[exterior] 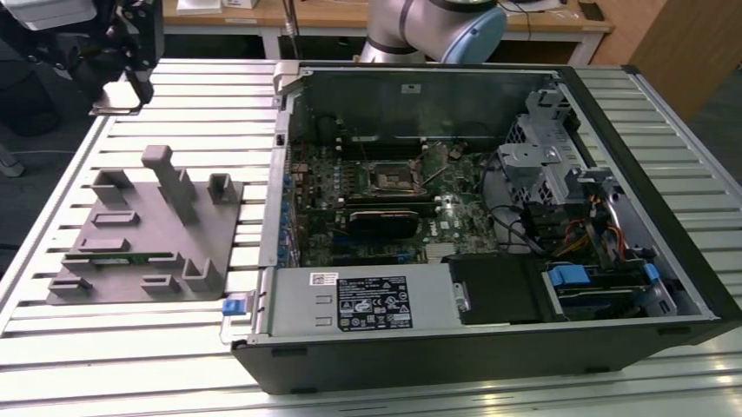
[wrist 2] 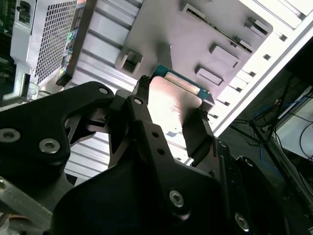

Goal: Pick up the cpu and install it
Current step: 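Pick up the cpu and move it towards the insertion slot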

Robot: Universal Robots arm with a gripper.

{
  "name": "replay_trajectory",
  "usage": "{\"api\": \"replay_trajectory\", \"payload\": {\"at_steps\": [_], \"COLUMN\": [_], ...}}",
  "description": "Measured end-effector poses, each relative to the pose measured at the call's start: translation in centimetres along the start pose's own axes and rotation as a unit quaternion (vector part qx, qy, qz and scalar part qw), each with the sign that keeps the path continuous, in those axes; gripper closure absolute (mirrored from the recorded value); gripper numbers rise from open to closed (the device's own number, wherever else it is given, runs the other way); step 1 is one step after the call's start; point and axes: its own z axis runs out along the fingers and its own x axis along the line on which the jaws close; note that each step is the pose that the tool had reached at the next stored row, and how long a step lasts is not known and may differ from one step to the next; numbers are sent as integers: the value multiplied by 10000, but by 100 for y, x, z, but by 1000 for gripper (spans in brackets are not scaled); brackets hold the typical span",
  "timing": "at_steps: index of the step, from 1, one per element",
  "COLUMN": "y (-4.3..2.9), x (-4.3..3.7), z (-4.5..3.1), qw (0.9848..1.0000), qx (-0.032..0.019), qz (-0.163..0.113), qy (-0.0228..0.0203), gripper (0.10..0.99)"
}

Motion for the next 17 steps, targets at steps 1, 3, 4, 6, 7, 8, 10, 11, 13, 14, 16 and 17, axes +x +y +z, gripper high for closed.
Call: {"api": "replay_trajectory", "payload": {"at_steps": [1, 3, 4, 6, 7, 8, 10, 11, 13, 14, 16, 17], "y": [1, 2, 2, 4, 5, 5, 7, 8, 10, 11, 13, 14], "x": [-14, -42, -58, -94, -116, -138, -187, -210, -257, -283, -333, -360], "z": [-1, -1, -1, -1, -1, -1, -2, -1, -2, -1, -1, -1], "qw": [10000, 10000, 10000, 10000, 10000, 10000, 10000, 10000, 10000, 10000, 10000, 10000], "qx": [0, 0, 0, 0, 0, 0, 0, 0, 0, 0, 0, 0], "qz": [0, 0, 1, 1, 1, 0, 0, 0, 0, 0, 1, 1], "qy": [0, 0, 0, 1, 0, 0, 1, 0, 0, 0, 0, 0], "gripper": [561, 561, 561, 561, 561, 561, 561, 561, 561, 561, 561, 561]}}
